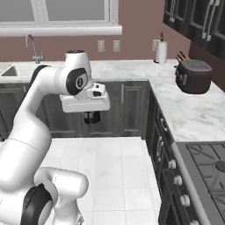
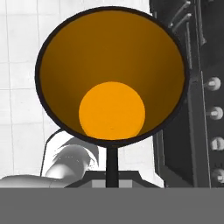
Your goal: Pick the mug and mug and place them in the sink. Then turn on the water.
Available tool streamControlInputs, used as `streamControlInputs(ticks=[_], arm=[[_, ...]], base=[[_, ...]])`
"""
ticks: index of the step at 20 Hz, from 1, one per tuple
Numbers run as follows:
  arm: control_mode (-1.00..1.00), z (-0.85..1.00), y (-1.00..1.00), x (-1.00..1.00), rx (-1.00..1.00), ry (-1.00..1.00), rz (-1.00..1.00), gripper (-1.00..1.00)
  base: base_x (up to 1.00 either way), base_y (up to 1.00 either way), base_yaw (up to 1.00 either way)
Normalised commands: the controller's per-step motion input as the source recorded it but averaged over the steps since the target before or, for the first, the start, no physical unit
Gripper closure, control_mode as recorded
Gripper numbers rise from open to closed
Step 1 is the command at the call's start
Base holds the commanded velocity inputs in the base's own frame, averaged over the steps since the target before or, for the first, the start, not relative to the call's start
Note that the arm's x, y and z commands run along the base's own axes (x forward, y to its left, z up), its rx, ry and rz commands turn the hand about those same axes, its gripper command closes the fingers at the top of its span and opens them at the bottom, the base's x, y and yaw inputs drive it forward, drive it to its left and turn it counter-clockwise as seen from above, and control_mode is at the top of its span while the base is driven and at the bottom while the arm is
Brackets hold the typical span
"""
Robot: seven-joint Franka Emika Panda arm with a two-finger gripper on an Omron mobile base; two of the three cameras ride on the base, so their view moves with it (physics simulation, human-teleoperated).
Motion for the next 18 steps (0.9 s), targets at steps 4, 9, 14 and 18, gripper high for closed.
streamControlInputs(ticks=[4,9,14,18], arm=[[1.0,0.0,0.0,0.0,0.0,0.0,0.0,1.0],[1.0,0.0,0.0,0.0,0.0,0.0,0.0,1.0],[1.0,0.0,0.0,0.0,0.0,0.0,0.0,1.0],[1.0,0.0,0.0,0.0,0.0,0.0,0.0,1.0]], base=[[0.95,0.07,0.21],[0.99,0.17,0.17],[0.89,0.23,0.17],[0.76,0.35,0.14]])
